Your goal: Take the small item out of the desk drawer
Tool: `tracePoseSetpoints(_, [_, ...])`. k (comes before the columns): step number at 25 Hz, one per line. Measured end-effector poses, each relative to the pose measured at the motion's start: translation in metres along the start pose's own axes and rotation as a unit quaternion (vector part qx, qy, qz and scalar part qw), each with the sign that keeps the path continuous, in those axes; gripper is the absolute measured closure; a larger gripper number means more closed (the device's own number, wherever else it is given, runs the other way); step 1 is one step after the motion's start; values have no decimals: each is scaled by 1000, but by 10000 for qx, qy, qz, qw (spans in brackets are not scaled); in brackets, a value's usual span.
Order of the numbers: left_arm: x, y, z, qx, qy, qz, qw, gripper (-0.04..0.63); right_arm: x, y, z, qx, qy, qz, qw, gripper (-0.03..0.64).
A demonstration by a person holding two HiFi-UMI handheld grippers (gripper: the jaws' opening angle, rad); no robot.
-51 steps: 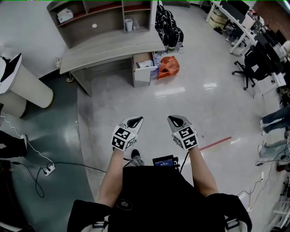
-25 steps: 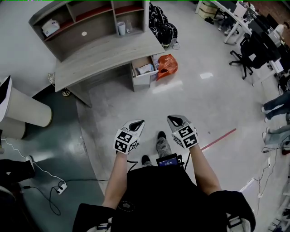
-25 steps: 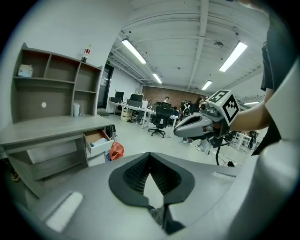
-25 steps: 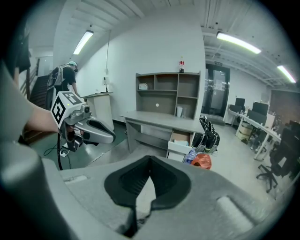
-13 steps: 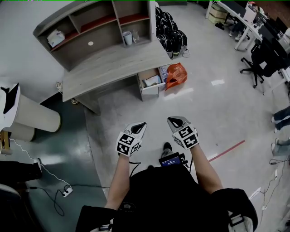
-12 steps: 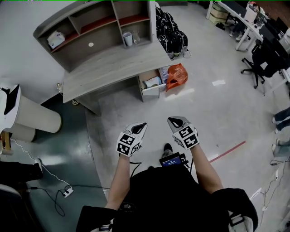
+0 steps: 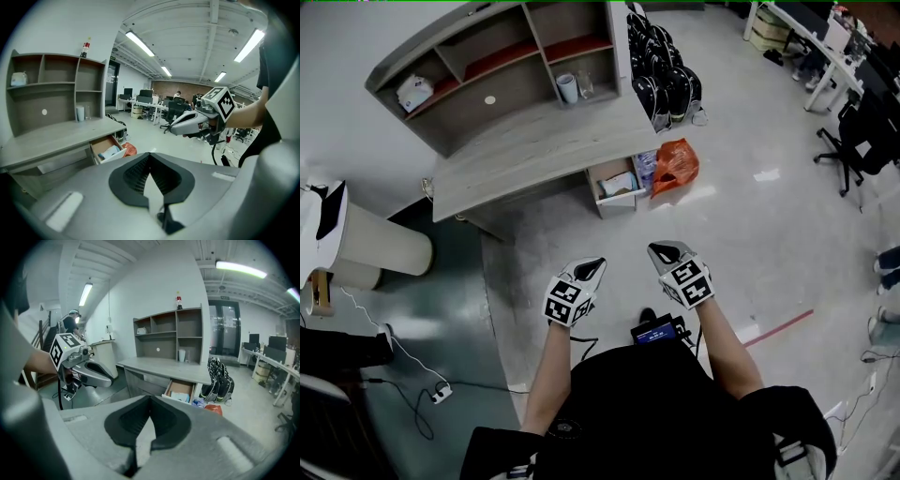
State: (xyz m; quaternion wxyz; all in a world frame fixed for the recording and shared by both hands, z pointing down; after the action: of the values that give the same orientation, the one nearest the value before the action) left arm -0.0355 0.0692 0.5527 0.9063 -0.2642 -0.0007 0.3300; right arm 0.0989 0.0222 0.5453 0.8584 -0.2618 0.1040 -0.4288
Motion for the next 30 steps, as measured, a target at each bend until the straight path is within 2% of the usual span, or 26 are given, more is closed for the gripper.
tracePoseSetpoints(9, [-7, -29, -18, -2, 99, -323, 9994, 595, 43, -10, -8, 7, 102, -277, 9996, 617])
tracePoseSetpoints(15, [-12, -36, -18, -1, 217, -539, 9983, 595, 54, -13, -2, -40, 71, -393, 9992, 617])
tracePoseSetpoints(23, [-27, -46, -7, -76, 405, -519, 9978, 595, 63, -30, 3, -177, 25, -422, 9989, 617])
tracePoseSetpoints(30, [-59, -65, -20, 32, 418, -432, 9982, 595, 78, -50, -8, -214, 2, -293, 9993, 617])
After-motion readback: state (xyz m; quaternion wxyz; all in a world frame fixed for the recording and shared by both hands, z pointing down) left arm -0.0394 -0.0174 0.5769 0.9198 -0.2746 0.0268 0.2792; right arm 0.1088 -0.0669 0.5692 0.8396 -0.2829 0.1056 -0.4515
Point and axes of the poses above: the fingertips, and each gripper's own axes: y backward along the fingers, x to its right, z out of its underside, the point moved 3 cm from there along y, backward along the fingers, and after that the axes turned 1 degree about x, right-handed, at the moved point
